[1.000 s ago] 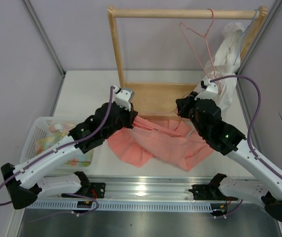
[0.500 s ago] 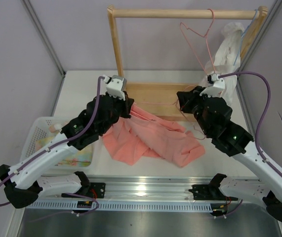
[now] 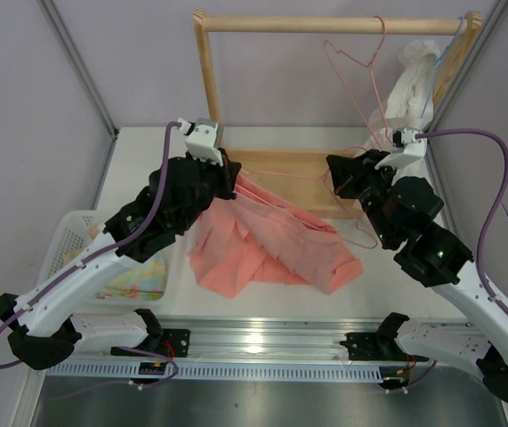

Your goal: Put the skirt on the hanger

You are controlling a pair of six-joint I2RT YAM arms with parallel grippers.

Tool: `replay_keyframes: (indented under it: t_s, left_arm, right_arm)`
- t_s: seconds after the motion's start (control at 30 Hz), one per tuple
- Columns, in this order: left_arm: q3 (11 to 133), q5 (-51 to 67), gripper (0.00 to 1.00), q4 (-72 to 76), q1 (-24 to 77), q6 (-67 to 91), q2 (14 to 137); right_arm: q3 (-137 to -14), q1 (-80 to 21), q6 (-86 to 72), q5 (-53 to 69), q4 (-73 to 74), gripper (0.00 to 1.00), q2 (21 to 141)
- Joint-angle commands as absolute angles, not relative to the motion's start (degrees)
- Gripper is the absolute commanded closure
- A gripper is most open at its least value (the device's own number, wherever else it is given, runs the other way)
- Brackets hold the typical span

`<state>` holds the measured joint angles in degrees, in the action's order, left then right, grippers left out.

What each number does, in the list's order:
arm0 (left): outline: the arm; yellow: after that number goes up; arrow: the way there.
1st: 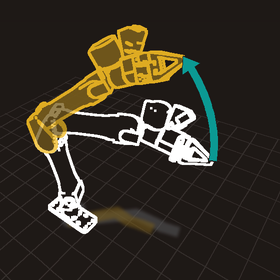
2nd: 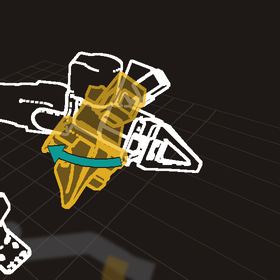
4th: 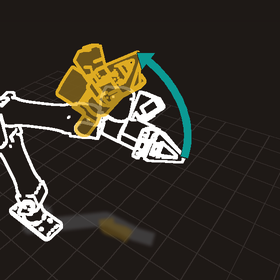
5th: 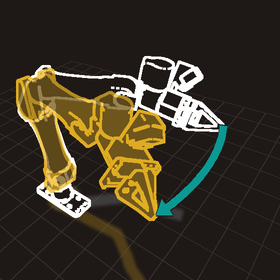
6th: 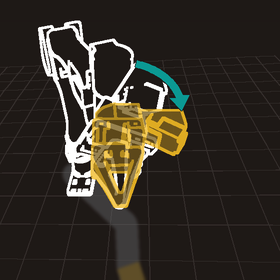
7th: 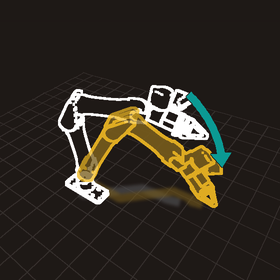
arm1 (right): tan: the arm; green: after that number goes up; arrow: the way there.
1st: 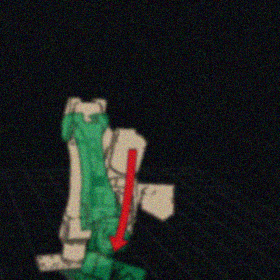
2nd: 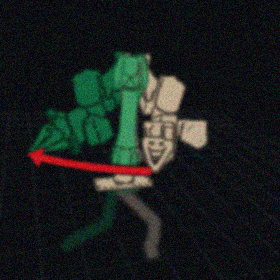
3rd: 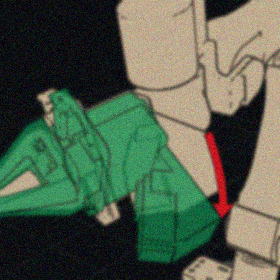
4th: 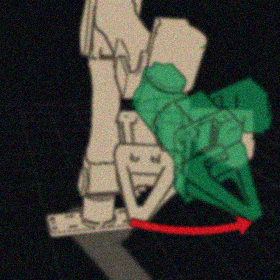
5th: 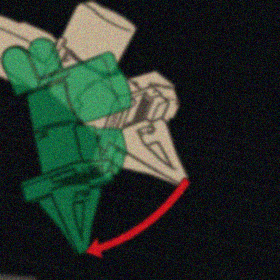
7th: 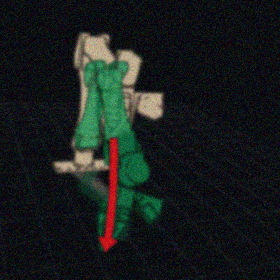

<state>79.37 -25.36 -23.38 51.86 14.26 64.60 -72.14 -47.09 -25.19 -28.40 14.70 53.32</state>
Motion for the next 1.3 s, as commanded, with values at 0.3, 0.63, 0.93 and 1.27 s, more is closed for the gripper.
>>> replay_keyframes:
  t_s: [0.3,0.63,0.93,1.27]
  left_arm:
    - [86.03,-24.7,1.0,-22.41,52.21,11.95,67.14]
    - [83.59,-14.18,1.0,-18.02,52.21,10.82,68.12]
    - [83.84,-11.51,0.88,-16.88,52.21,4.14,65.66]
    - [94.39,6.83,0.45,-23.04,51.68,-12.12,67.94]
  right_arm:
    - [-80.33,-47.37,-25.58,-26.99,6.59,1.0,52.9]
    - [-85.61,-47.46,-25.14,-23.82,6.95,1.0,60.38]
    - [-87.53,-47.46,-23.21,-22.07,7.47,1.0,62.49]
    - [-92.98,-47.28,-22.67,-14.78,12.65,1.0,65.74]
